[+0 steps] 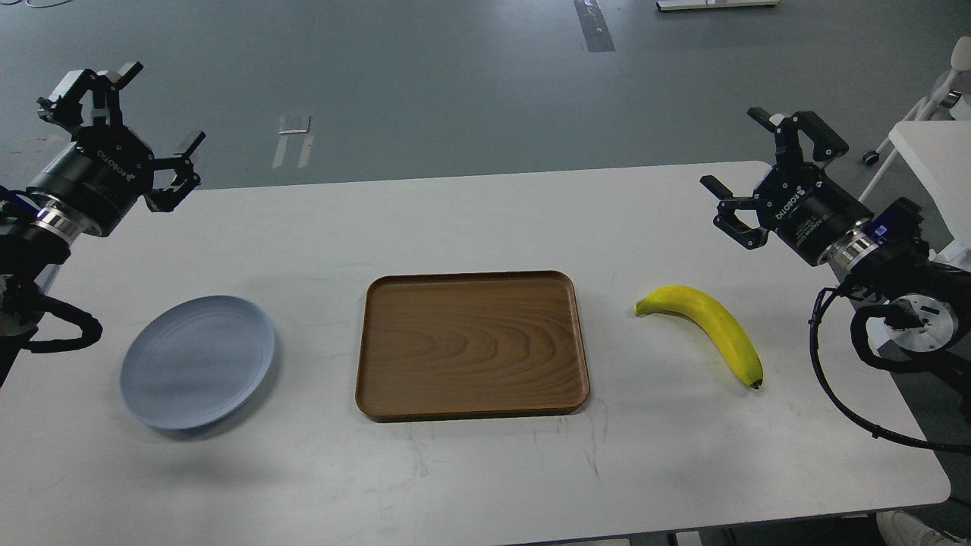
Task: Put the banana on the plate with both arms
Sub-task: 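Lower the left gripper to the edge of the light blue plate and grasp it, then lift the plate with the left gripper and carry it onto the wooden tray, then release the plate and raise the left gripper back to rest, then move the right gripper down to the yellow banana and grasp it, then lift the banana with the right gripper and lower it onto the plate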
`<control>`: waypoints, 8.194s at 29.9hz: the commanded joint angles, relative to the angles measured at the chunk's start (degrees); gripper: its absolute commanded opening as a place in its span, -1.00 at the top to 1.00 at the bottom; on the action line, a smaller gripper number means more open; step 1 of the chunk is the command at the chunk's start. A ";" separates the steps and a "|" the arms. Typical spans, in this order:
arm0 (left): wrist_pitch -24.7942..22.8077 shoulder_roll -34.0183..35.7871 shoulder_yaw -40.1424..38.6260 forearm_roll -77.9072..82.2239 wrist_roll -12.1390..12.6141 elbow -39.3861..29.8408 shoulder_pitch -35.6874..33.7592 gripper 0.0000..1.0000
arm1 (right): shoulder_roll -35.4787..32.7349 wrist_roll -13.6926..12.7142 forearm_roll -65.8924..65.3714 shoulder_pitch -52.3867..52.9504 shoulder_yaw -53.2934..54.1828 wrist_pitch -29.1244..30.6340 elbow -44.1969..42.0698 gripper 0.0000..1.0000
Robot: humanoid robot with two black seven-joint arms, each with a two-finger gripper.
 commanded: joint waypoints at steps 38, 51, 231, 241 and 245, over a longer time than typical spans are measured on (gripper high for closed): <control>0.00 20.01 0.46 78.37 -3.13 -20.31 -3.34 -0.98 | 0.26 0.02 -3.30 -0.85 -0.53 0.00 -0.50 -1.00; 13.14 17.21 19.61 94.06 -3.13 -6.71 -2.28 -0.98 | 0.17 0.02 -3.30 -0.77 -0.79 0.00 -0.32 -1.00; 0.00 -1.96 4.51 5.64 -3.13 14.76 3.08 -0.97 | 7.38 0.02 -84.33 20.94 -41.75 -10.06 -11.84 0.90; 0.00 -1.52 4.42 5.64 -3.13 13.53 2.73 -0.97 | 3.52 0.02 -84.33 27.79 -41.84 -10.16 -7.36 1.00; 0.00 -1.52 4.42 5.64 -3.13 13.44 2.47 -0.97 | 3.34 0.02 -84.25 34.11 -41.58 -10.16 -4.37 1.00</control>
